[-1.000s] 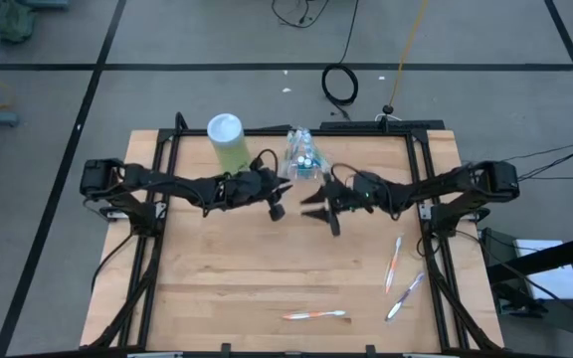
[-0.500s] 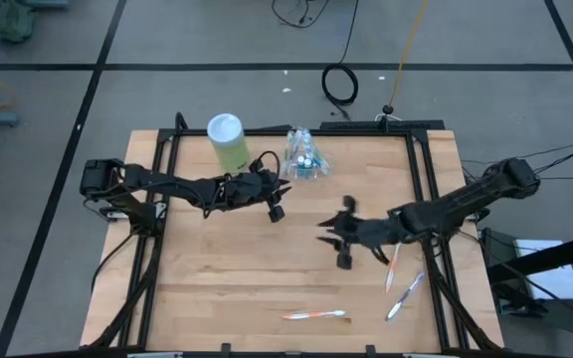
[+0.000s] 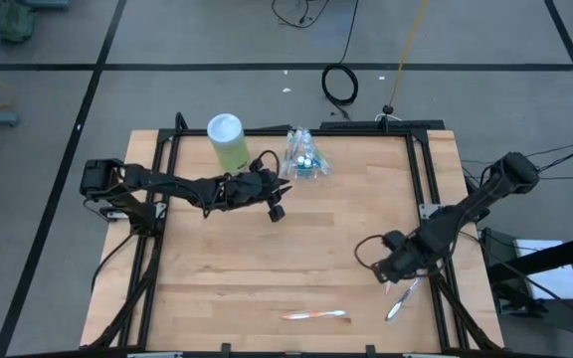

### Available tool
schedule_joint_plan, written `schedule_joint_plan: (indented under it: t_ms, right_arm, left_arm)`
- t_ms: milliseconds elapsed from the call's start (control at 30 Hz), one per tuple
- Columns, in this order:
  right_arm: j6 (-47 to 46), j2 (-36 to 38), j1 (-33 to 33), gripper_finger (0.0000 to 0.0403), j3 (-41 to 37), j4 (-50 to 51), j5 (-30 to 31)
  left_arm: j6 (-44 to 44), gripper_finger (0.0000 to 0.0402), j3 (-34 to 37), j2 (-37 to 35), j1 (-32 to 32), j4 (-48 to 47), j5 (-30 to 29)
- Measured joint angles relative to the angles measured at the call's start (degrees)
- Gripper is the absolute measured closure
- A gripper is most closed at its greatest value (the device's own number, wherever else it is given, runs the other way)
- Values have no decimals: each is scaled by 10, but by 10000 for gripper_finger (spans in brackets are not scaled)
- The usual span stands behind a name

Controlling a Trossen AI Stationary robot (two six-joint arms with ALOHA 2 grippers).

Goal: Pick & Place toothbrushing station
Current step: Put the right orange toothbrush into the transparent organizer

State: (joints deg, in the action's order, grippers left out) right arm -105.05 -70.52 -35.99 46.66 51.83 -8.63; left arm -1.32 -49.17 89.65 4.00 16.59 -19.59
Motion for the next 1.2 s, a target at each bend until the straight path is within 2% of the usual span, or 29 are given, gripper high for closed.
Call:
schedule_joint_plan:
  t_ms: [67, 133, 433, 600, 767, 933, 1200]
  right_arm:
    - [-61, 0, -7, 250, -25, -1, -5]
    - [-77, 0, -5, 250, -41, -1, -3]
    - [-79, 0, 49, 250, -55, 28, 78]
    - [-15, 0, 68, 250, -55, 43, 66]
    - [-48, -11, 68, 250, -62, 36, 76]
    - [-52, -18, 68, 250, -106, 35, 42]
    - [-37, -17, 70, 263, -151, -25, 85]
  left_arm:
    - [9, 316, 0, 0, 1, 5, 0]
    - [10, 316, 0, 0, 4, 5, 0]
    - [28, 316, 0, 0, 19, 4, 0]
    - [27, 316, 0, 0, 25, 2, 0]
    - [27, 316, 0, 0, 32, 2, 0]
    - [29, 316, 0, 0, 32, 2, 0]
    - [30, 316, 0, 0, 32, 3, 0]
